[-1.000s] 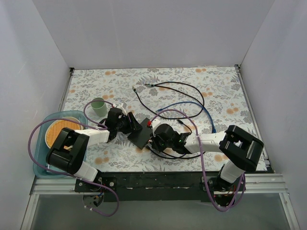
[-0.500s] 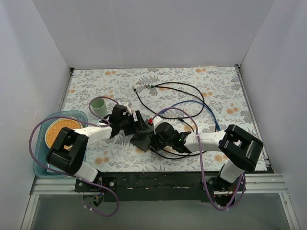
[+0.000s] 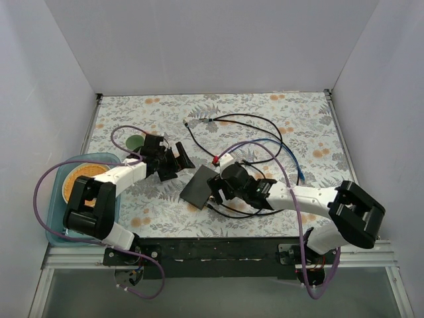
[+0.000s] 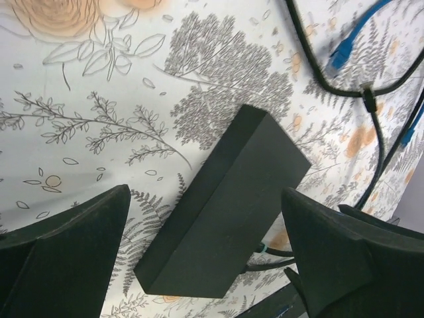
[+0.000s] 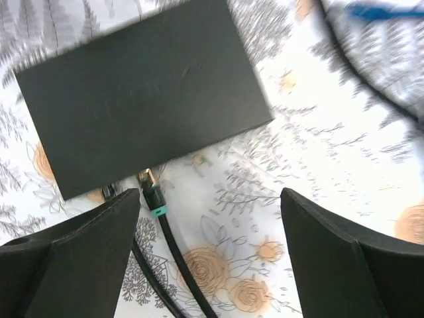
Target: Insert the plug into the switch port
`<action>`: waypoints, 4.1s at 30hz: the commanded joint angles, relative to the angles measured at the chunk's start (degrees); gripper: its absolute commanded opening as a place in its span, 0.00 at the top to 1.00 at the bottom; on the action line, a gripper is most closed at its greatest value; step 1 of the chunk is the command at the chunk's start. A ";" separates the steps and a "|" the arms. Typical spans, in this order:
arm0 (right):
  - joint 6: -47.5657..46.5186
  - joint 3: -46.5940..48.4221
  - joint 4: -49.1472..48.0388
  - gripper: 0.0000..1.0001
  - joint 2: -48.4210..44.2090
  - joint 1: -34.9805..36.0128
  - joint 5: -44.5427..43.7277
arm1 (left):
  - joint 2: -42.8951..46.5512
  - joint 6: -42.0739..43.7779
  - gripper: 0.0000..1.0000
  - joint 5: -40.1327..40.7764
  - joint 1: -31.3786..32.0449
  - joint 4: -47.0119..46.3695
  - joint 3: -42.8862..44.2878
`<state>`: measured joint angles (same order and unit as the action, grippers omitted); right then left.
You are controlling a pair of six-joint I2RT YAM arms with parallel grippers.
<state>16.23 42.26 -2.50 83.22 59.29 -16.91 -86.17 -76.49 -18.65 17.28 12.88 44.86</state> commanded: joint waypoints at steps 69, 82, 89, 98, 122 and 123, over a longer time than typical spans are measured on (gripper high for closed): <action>-35.48 43.44 12.35 0.92 38.51 -29.23 30.17 | 1.88 8.81 0.14 -7.62 -1.98 4.70 14.03; -33.81 36.41 14.81 0.99 23.23 -30.20 41.33 | 6.89 8.55 0.17 -13.41 -1.98 -1.63 9.46; -31.79 30.43 16.12 0.99 19.00 -30.02 57.05 | 9.44 8.29 0.21 -18.08 -1.11 -9.18 5.33; -28.36 24.98 13.23 0.99 16.10 -28.18 63.93 | 7.95 7.58 0.35 -16.86 6.00 -14.82 3.83; -24.84 21.55 9.36 0.99 9.77 -26.77 63.66 | 1.71 7.32 0.72 -13.34 10.58 -16.75 4.97; -24.76 21.46 9.18 0.99 9.59 -26.77 63.66 | 1.36 7.32 0.75 -13.34 10.67 -16.75 5.06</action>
<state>-9.21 64.40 8.71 95.81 32.34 45.67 -84.66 -69.63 -32.23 27.51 -2.42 48.80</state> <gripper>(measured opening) 0.043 0.304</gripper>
